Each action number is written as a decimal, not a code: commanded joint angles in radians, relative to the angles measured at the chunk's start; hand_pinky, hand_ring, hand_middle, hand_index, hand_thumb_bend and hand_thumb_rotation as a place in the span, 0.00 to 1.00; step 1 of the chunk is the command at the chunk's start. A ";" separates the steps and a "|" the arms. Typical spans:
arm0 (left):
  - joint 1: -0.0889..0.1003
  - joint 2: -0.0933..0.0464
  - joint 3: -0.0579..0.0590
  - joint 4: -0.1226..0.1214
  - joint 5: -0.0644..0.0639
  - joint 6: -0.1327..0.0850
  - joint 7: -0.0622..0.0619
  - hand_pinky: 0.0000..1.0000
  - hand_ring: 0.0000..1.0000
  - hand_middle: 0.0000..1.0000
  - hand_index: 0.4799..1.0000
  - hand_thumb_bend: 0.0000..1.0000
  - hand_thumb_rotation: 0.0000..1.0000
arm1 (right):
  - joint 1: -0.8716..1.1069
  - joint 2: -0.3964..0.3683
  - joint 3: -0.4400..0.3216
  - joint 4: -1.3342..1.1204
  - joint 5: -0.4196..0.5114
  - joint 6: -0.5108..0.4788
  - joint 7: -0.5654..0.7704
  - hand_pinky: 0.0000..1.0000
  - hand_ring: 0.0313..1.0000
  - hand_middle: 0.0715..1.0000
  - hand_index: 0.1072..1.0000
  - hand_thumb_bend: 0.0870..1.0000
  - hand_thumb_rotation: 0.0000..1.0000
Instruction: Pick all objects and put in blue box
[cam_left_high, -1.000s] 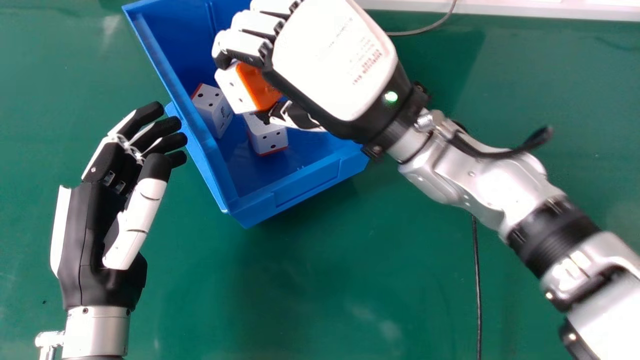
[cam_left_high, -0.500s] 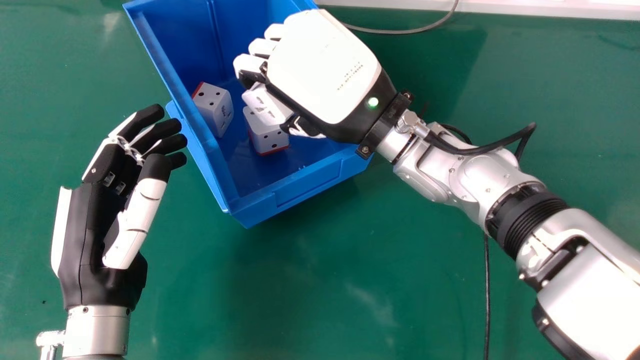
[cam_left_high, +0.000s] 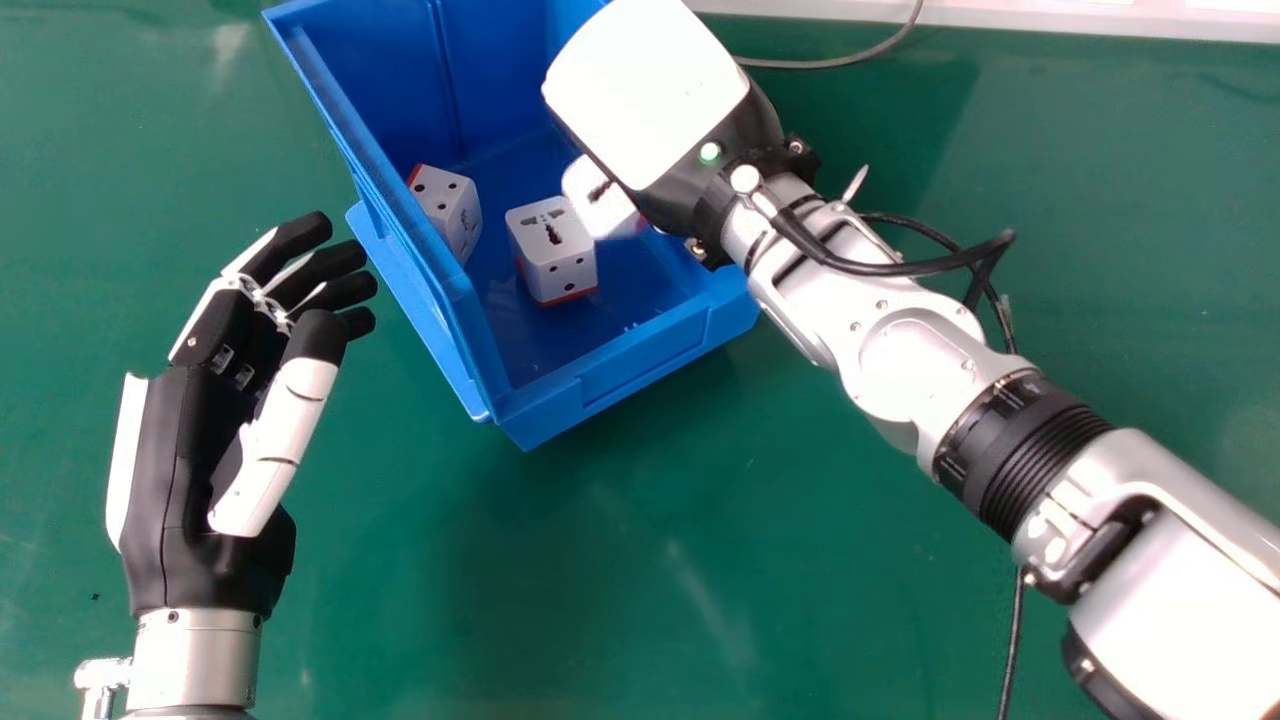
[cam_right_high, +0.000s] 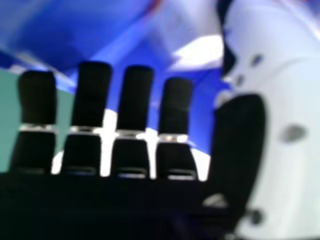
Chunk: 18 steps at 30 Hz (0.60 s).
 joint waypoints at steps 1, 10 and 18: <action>-0.010 0.004 0.006 -0.003 -0.002 -0.027 -0.005 0.75 0.76 0.77 0.57 0.72 0.55 | 0.010 -0.033 -0.002 -0.039 -0.010 0.040 0.018 0.47 0.60 0.63 0.63 0.62 0.11; -0.010 0.005 0.006 -0.002 0.000 -0.027 -0.010 0.75 0.76 0.77 0.57 0.71 0.55 | 0.049 -0.055 -0.006 -0.108 -0.019 0.056 -0.037 0.73 0.79 0.81 0.81 0.81 0.34; -0.004 -0.003 0.002 -0.014 -0.001 -0.019 -0.004 0.75 0.76 0.77 0.57 0.70 0.54 | 0.136 -0.097 -0.056 -0.250 0.024 0.041 -0.113 0.89 0.92 0.92 0.92 0.92 0.48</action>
